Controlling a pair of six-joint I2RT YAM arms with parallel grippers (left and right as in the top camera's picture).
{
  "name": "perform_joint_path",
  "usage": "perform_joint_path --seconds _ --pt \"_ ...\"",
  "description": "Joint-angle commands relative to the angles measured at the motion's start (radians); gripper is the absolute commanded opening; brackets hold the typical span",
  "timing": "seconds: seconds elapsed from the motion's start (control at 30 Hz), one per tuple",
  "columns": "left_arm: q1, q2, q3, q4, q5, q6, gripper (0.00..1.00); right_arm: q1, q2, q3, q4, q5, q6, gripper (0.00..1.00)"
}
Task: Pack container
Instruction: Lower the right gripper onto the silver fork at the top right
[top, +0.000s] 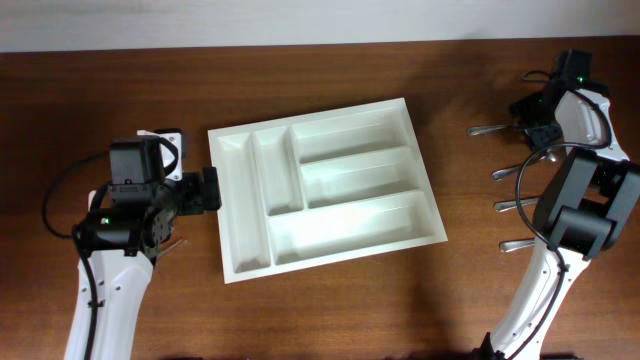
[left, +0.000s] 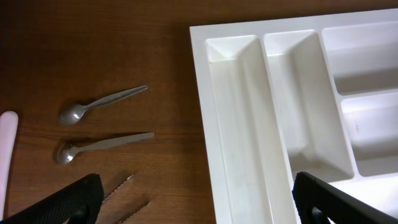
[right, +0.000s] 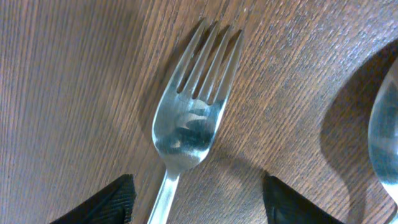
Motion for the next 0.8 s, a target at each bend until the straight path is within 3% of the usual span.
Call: perform_joint_path --seconds 0.0,0.07,0.6,0.77 --pt "-0.012 0.001 0.024 0.003 0.015 -0.006 0.99 -0.002 0.021 0.019 -0.001 0.010 0.006 0.55" --pt "-0.017 0.001 0.024 0.003 0.015 -0.006 0.99 -0.001 0.021 0.019 -0.005 0.009 0.006 0.40" --pt "-0.017 0.001 0.024 0.003 0.015 -0.006 0.99 0.000 0.020 0.026 0.004 0.001 0.013 0.41" --pt "-0.017 0.001 0.024 0.003 0.015 -0.006 0.99 0.014 0.020 0.042 0.064 -0.037 -0.152 0.45"
